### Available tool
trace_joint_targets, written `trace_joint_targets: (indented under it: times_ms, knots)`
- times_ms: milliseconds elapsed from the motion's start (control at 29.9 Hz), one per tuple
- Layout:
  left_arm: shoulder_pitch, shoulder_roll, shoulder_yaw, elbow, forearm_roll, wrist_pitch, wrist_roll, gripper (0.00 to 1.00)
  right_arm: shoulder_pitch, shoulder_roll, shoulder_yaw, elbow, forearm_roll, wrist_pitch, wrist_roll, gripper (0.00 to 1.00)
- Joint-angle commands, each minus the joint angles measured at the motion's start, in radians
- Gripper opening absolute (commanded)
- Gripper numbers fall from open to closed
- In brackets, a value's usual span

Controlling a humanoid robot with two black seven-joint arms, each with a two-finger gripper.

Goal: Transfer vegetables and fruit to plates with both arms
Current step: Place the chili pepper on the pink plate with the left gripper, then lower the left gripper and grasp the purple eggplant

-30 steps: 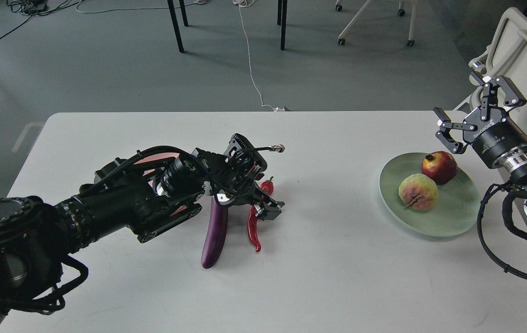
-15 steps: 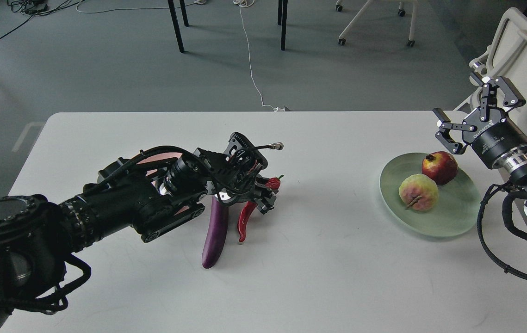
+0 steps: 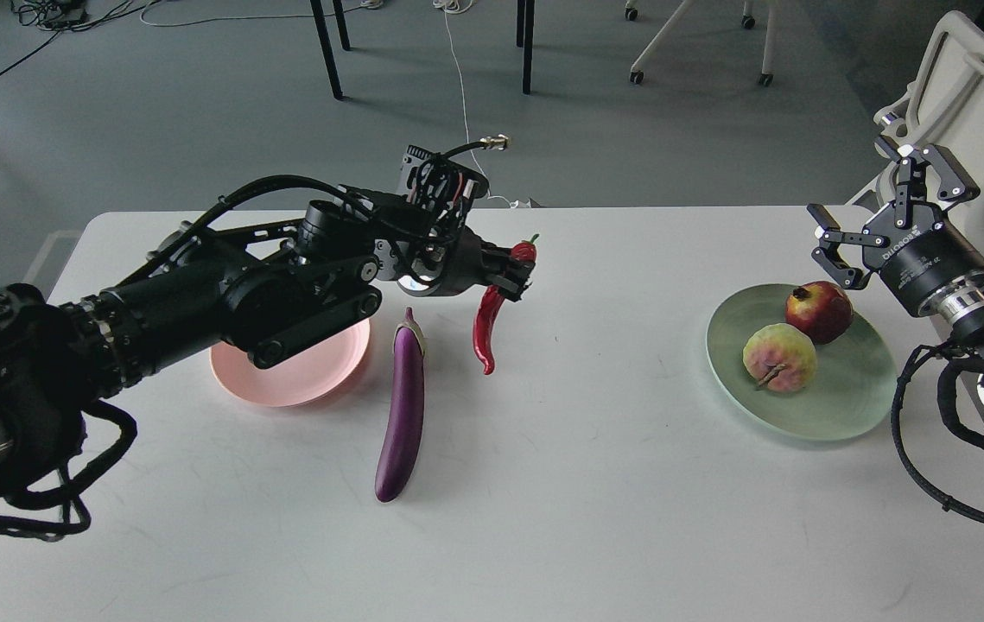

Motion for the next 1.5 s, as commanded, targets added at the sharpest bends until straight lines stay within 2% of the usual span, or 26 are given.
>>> trace_joint_targets:
  times_ms: [0,134,301,534,568,601,635,701,735,969,1069,1202,1236,1336,1470]
  knots:
    - [0.002,0.134,0.131,-0.001,0.004,0.0,-0.081,0.1,0.0,0.005,-0.004,-0.001,0.0,0.0,0.0,0.99]
    - [0.027,0.238,0.162,0.011,0.004,0.0,-0.101,0.11,-0.001,0.008,-0.004,-0.001,-0.002,0.0,0.0,0.99]
    - [0.07,0.289,0.154,0.013,0.001,0.002,-0.104,0.12,-0.001,0.008,-0.005,-0.003,-0.002,0.0,0.0,0.99]
    - [0.071,0.274,0.145,0.097,-0.014,0.009,-0.117,0.27,-0.001,0.014,-0.005,-0.003,-0.002,0.0,0.0,0.99]
    - [0.071,0.274,0.145,0.109,-0.014,0.011,-0.13,0.31,-0.001,0.014,-0.005,-0.003,-0.002,0.0,0.0,0.99]
    - [0.071,0.274,0.145,0.117,-0.013,0.011,-0.14,0.39,0.0,0.014,-0.005,-0.003,-0.002,0.0,0.0,0.99]
    - [0.071,0.274,0.146,0.12,-0.013,0.012,-0.15,0.54,0.0,0.014,-0.005,-0.001,-0.002,0.0,0.0,0.99]
    - [0.068,0.275,0.143,0.122,-0.013,0.011,-0.157,0.93,0.0,0.014,-0.005,-0.003,-0.002,0.0,0.0,0.99]
    - [0.068,0.274,0.145,0.122,-0.013,0.011,-0.162,0.99,0.0,0.014,-0.005,-0.003,-0.002,0.0,0.0,0.99]
    - [0.059,0.292,0.14,0.07,-0.011,0.011,-0.157,1.0,-0.001,0.008,-0.004,-0.001,-0.002,0.0,0.0,0.99]
    - [0.054,0.344,0.087,-0.019,-0.025,0.012,-0.159,1.0,-0.003,0.007,-0.004,0.002,-0.002,0.0,0.0,0.99]
    - [0.057,0.461,-0.03,-0.284,-0.059,0.002,-0.122,1.0,-0.009,0.005,-0.002,0.002,-0.002,0.0,0.0,0.99]
    - [0.063,0.493,-0.041,-0.358,-0.062,0.0,-0.098,1.0,-0.011,0.007,-0.002,0.002,-0.002,0.0,0.0,0.99]
    - [0.077,0.559,-0.044,-0.534,-0.118,0.003,0.016,1.0,-0.011,0.014,-0.004,0.0,-0.002,0.0,0.0,0.99]
    - [0.131,0.576,-0.045,-0.663,-0.243,0.028,0.131,1.0,-0.011,0.014,-0.004,-0.001,-0.002,0.0,0.0,0.99]
